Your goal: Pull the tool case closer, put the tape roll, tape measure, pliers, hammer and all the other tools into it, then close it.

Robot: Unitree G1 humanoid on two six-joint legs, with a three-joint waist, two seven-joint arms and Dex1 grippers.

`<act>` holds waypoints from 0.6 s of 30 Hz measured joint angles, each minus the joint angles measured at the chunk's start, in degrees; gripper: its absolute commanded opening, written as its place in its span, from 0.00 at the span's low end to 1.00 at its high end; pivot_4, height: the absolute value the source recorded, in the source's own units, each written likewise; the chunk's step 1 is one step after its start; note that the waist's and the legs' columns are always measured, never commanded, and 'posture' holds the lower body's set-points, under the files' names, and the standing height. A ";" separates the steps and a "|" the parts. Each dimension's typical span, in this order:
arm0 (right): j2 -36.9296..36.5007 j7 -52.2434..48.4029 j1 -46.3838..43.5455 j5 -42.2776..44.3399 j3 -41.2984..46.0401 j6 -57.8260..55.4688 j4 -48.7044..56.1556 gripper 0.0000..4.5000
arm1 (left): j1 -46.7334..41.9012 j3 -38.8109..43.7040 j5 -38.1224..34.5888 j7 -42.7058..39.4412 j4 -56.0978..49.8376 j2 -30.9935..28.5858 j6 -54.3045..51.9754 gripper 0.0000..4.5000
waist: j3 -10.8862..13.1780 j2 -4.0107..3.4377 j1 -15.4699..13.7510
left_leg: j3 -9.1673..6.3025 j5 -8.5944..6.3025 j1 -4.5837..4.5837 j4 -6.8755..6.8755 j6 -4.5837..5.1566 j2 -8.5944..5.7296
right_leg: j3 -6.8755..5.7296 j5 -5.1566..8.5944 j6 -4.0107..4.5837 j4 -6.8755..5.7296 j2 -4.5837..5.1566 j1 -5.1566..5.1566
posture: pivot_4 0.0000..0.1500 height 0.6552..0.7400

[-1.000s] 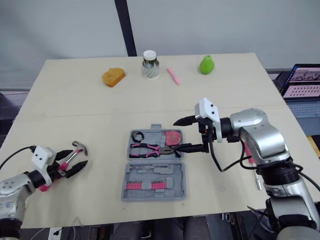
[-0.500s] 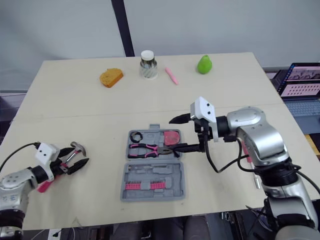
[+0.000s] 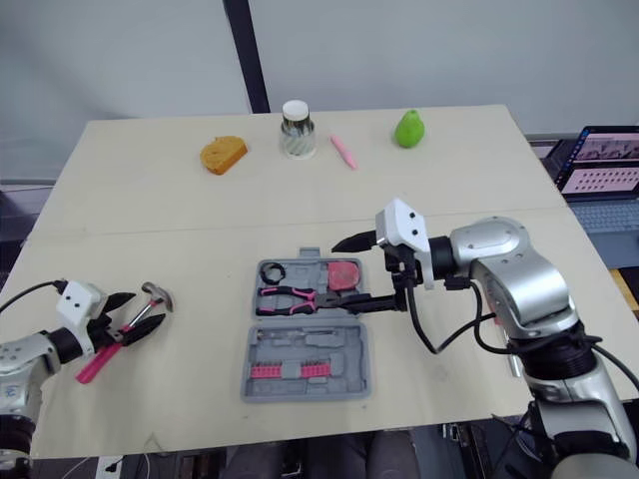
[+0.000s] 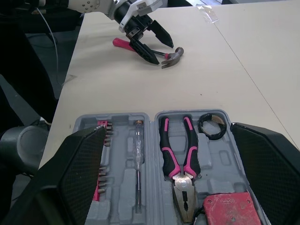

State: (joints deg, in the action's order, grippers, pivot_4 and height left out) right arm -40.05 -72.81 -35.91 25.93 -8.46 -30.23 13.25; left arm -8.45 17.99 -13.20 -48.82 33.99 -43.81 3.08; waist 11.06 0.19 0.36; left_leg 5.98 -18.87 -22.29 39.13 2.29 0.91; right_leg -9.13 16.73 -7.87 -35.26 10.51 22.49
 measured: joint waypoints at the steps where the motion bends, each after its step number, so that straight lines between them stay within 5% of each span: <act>1: 0.00 0.04 0.12 -0.02 0.00 0.00 -0.01 1.00 | -0.03 -0.09 0.05 0.10 0.34 0.00 -0.05 0.72 | 0.00 0.00 0.02 | 0.00 0.00 0.00 0.00 0.00 0.00 | 0.00 0.00 0.00 0.00 0.00 0.00 | 1.00 1.00; 2: 0.00 0.07 0.17 -0.03 0.00 0.00 -0.01 1.00 | -0.05 -0.21 0.11 0.20 0.54 0.00 -0.11 0.62 | 0.00 0.00 0.03 | 0.00 0.00 0.00 0.00 0.00 -0.01 | 0.00 0.00 0.00 0.00 0.00 0.00 | 1.00 1.00; 18: 0.00 1.17 0.54 -0.01 0.00 0.05 -0.04 1.00 | -4.83 -3.43 1.27 0.46 4.26 0.18 0.79 0.62 | -0.02 0.03 -0.23 | 0.00 0.03 0.01 0.03 0.03 -0.05 | 0.00 0.00 0.00 -0.09 0.02 0.00 | 1.00 1.00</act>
State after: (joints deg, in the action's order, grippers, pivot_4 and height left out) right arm -40.05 -71.65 -35.37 25.92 -8.46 -30.18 13.21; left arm -13.28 14.56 -11.94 -48.37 38.26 -43.63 3.87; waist 11.04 0.21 0.13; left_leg 5.98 -18.84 -22.28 39.16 2.32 0.86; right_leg -9.13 16.73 -7.87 -35.35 10.54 22.49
